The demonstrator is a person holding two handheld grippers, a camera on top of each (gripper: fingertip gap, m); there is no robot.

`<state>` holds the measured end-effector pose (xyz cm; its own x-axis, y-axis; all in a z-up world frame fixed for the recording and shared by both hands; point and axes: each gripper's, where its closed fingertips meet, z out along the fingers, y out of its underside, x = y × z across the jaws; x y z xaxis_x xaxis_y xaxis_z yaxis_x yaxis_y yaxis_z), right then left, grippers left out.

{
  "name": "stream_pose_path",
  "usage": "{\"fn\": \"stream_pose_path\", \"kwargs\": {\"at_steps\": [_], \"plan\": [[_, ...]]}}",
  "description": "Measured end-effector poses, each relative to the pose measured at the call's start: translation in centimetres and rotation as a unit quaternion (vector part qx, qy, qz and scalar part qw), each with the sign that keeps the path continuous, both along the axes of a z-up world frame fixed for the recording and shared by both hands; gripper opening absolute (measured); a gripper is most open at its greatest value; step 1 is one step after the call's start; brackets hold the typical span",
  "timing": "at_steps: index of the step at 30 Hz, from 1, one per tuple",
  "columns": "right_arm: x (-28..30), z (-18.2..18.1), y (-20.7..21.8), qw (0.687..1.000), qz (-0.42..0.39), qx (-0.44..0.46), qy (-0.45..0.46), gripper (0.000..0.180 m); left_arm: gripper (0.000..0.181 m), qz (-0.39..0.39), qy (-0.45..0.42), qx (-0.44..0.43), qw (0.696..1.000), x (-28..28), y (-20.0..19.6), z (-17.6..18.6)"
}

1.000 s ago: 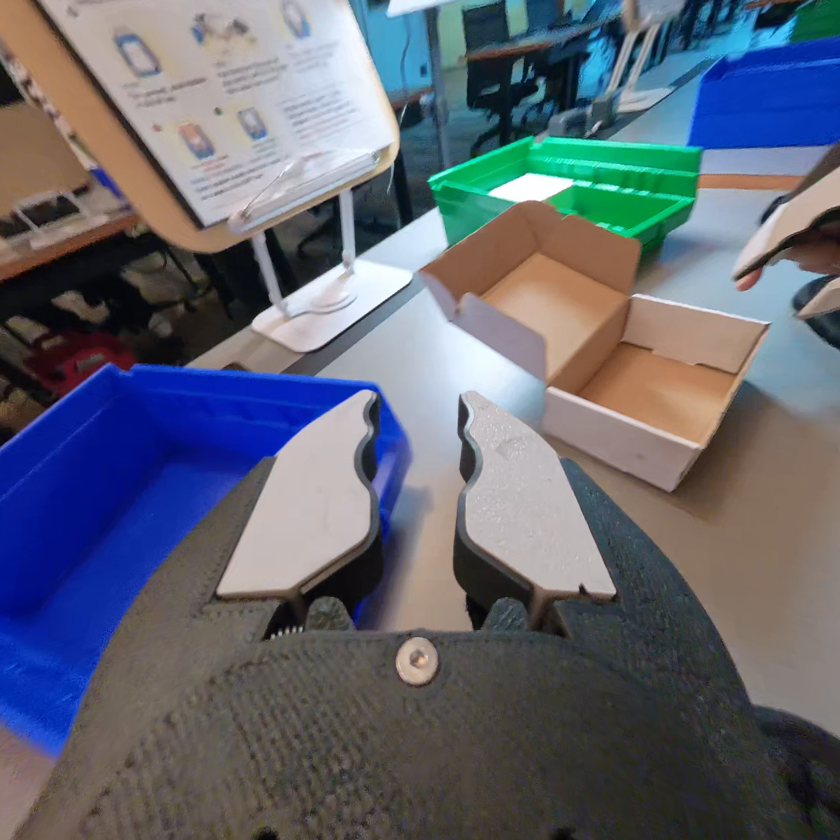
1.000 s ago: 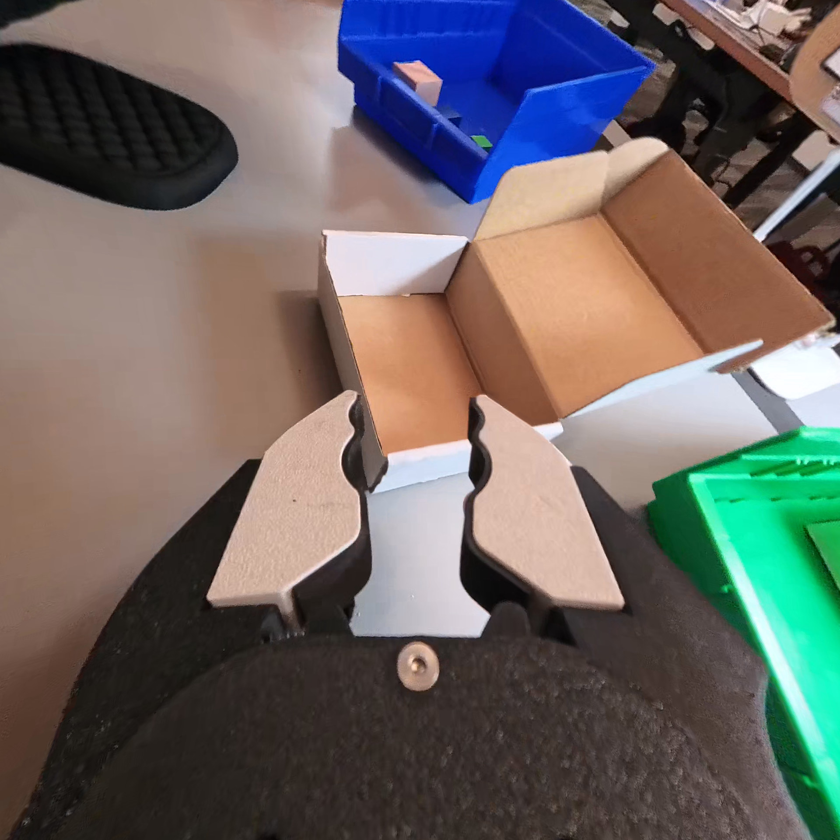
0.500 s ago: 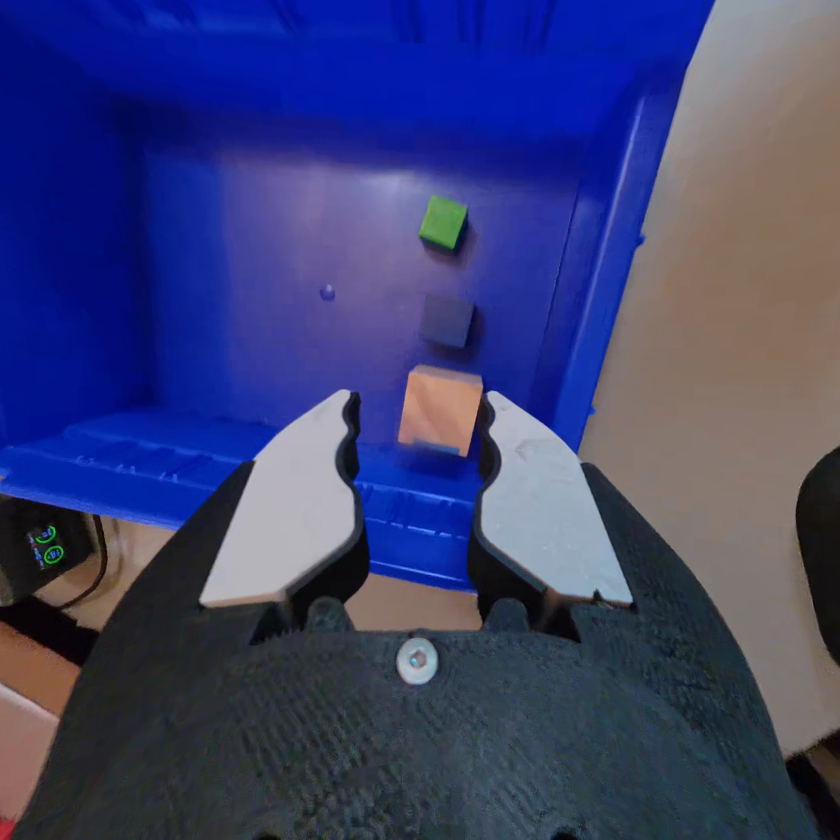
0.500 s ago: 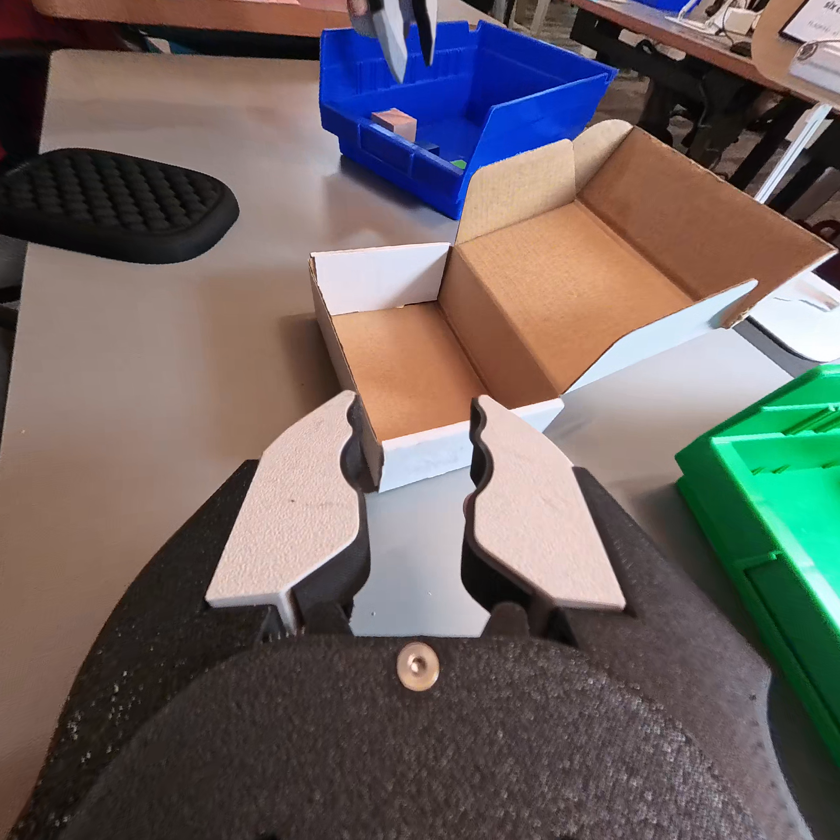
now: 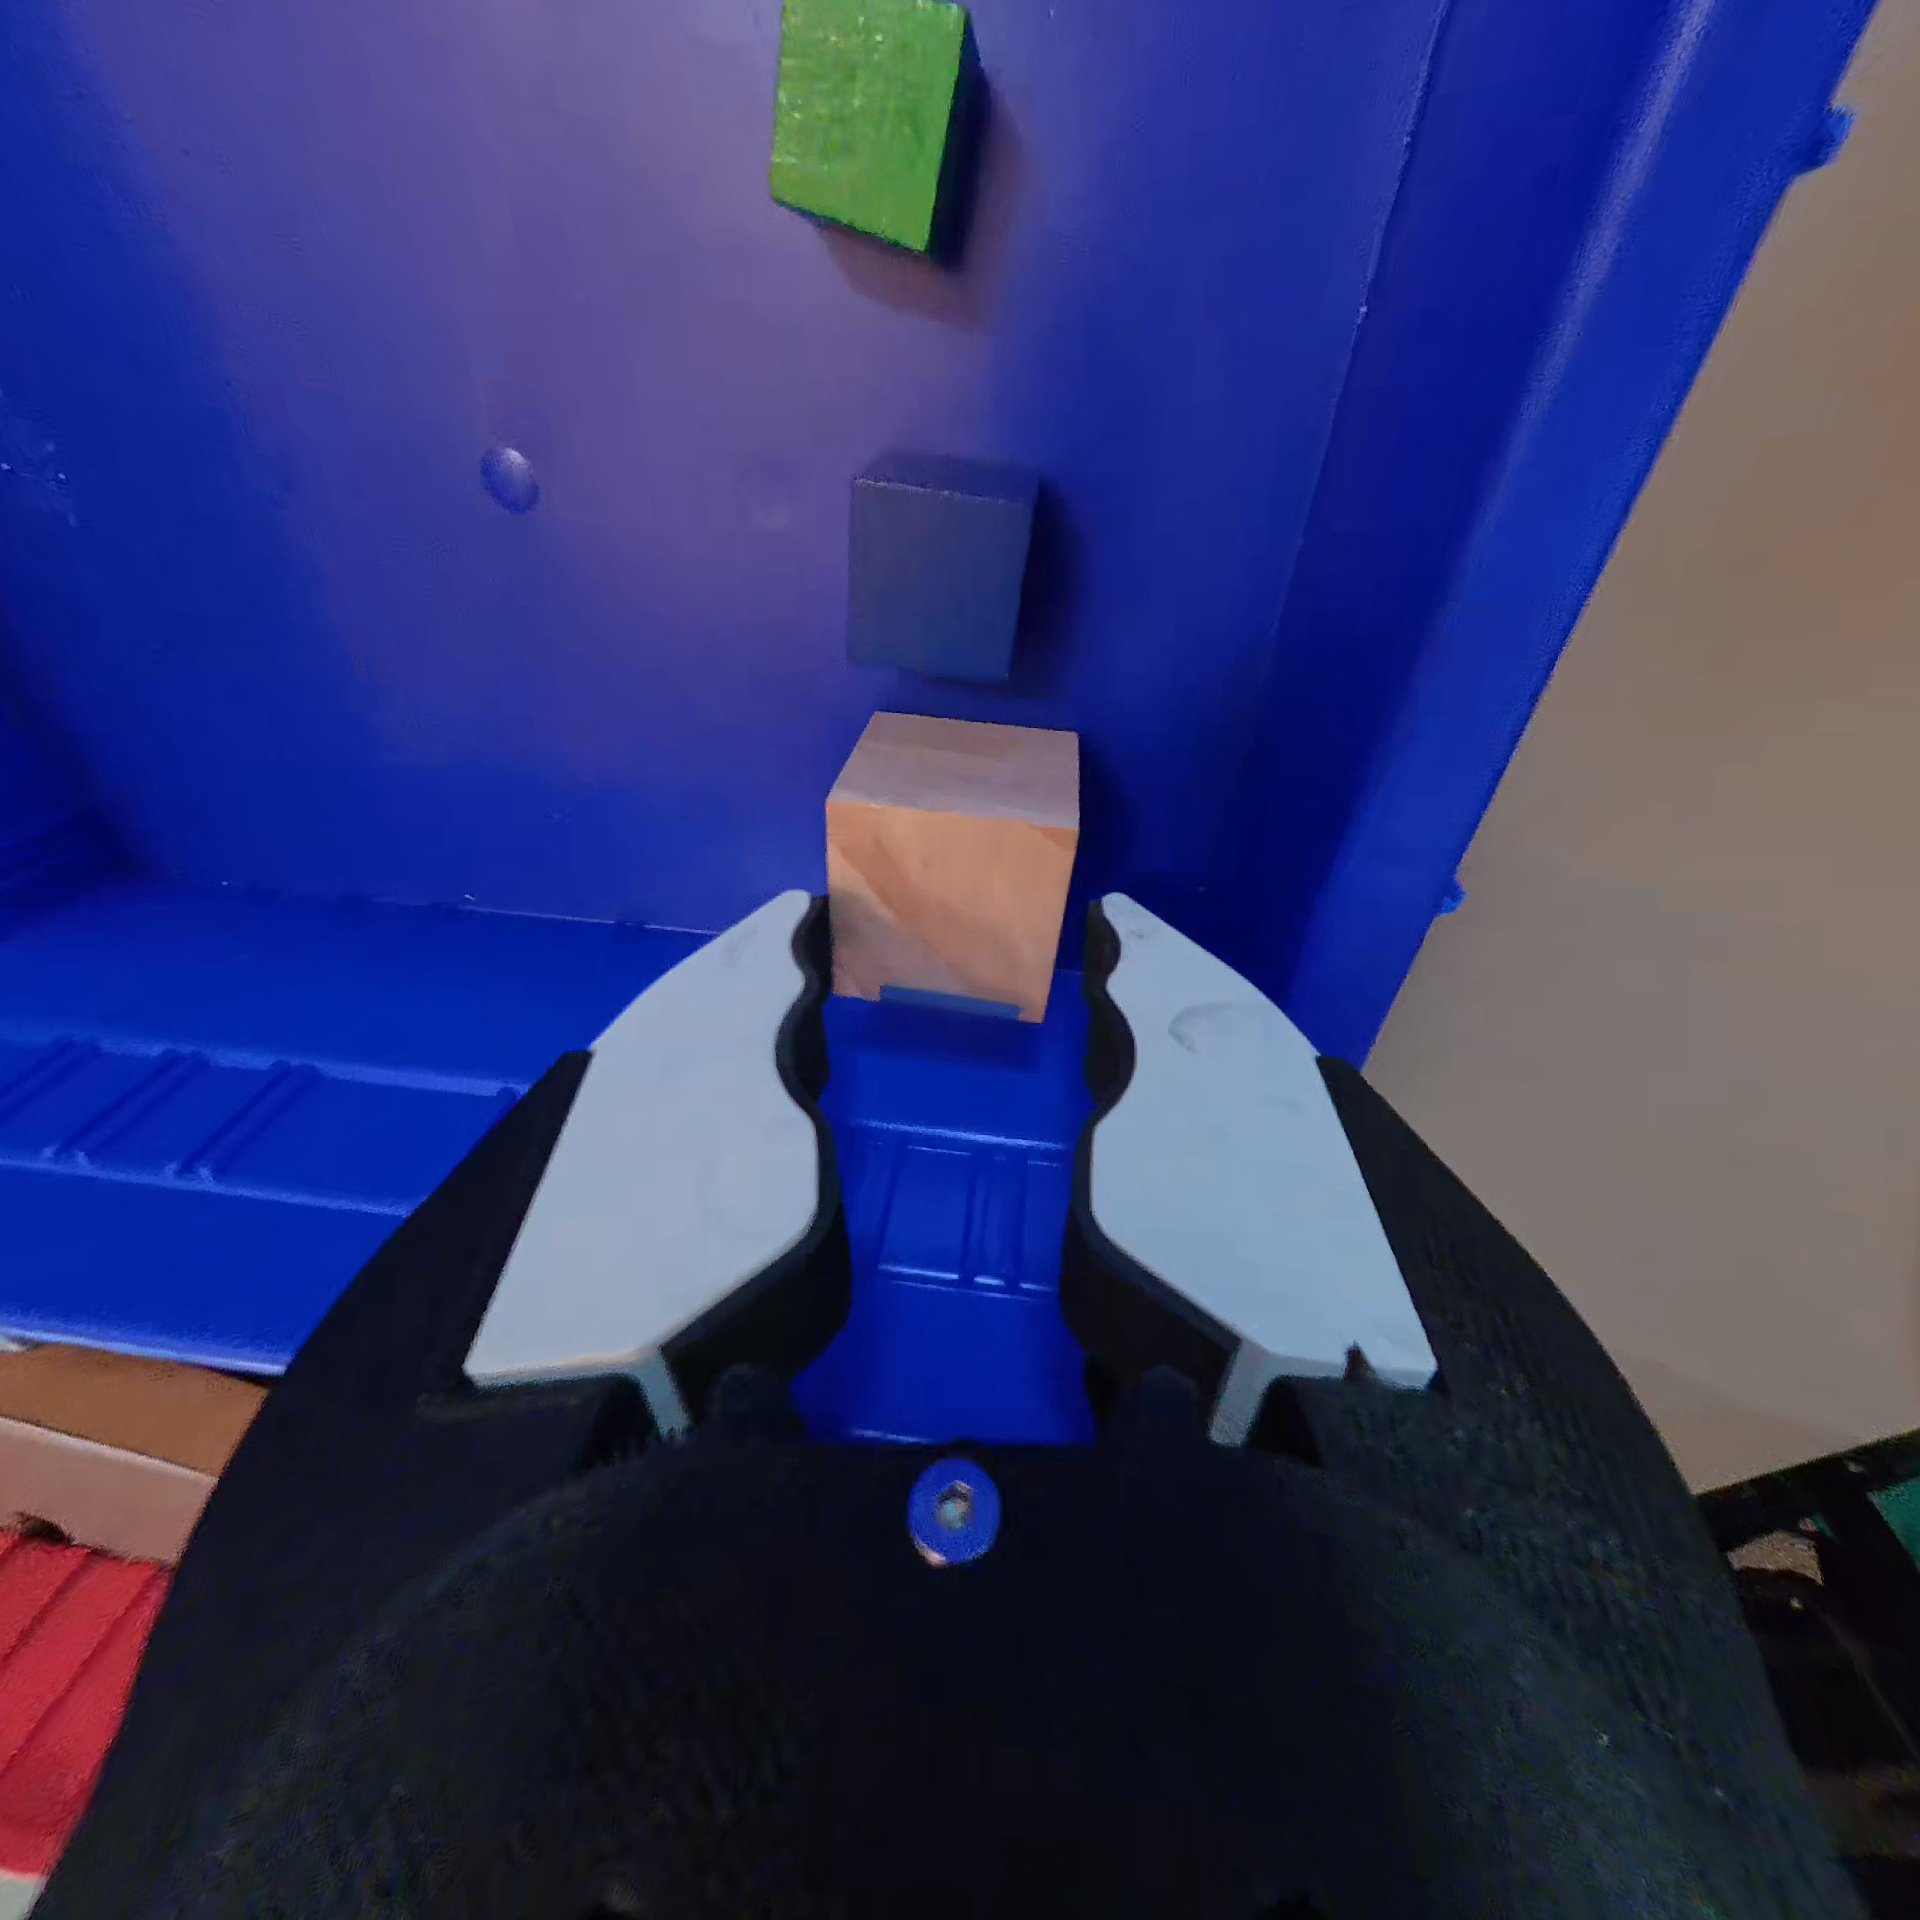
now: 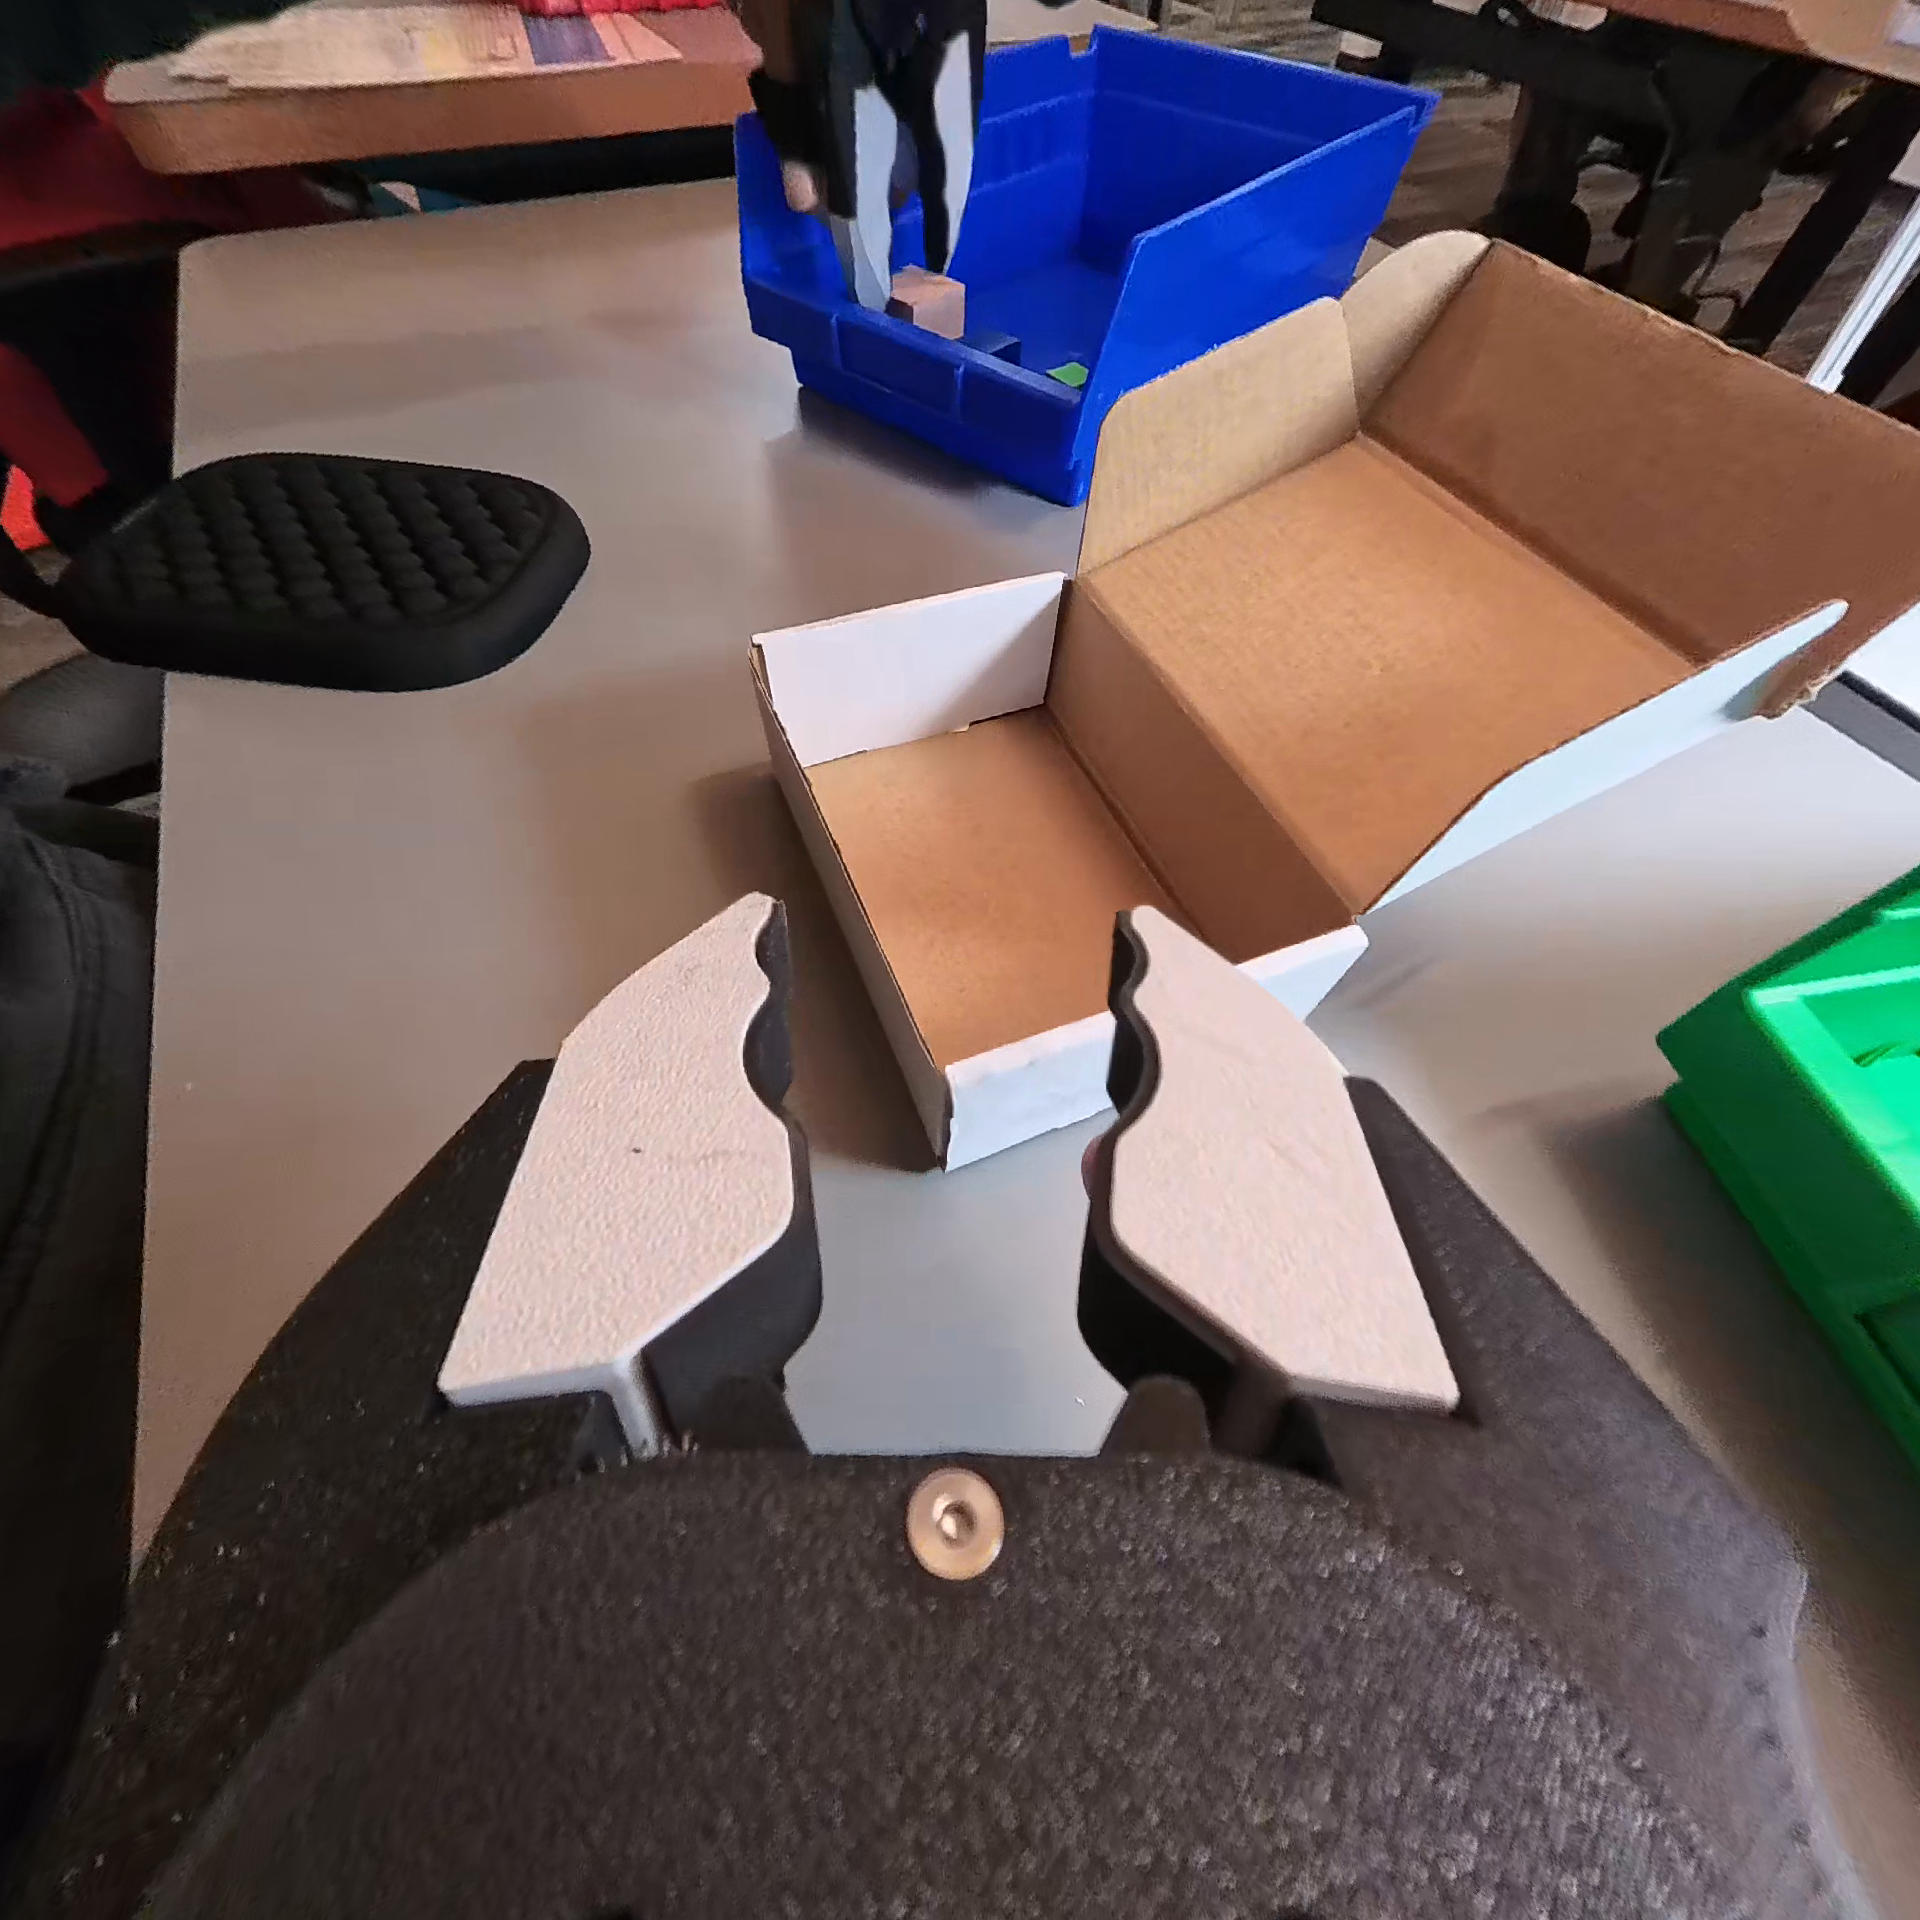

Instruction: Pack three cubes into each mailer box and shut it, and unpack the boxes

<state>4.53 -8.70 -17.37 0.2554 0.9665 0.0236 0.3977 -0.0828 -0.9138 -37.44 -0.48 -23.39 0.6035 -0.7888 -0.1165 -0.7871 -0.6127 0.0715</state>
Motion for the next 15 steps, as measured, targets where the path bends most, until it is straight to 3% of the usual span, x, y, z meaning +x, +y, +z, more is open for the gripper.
{"fn": "stream_pose_path", "kwargs": {"at_steps": [7, 15], "plan": [[0.5, 0.4, 0.3, 1.0, -0.014, 0.003, 0.008, 0.061, 0.042, 0.005, -0.004, 0.037, 0.999, 0.7, 1.0, 1.3], [1.2, 0.5, 0.5, 1.0, -0.022, 0.008, 0.011, 0.061, 0.041, -0.063, -0.058, 0.1, 0.991, 8.8, -0.3, 8.5]]}}
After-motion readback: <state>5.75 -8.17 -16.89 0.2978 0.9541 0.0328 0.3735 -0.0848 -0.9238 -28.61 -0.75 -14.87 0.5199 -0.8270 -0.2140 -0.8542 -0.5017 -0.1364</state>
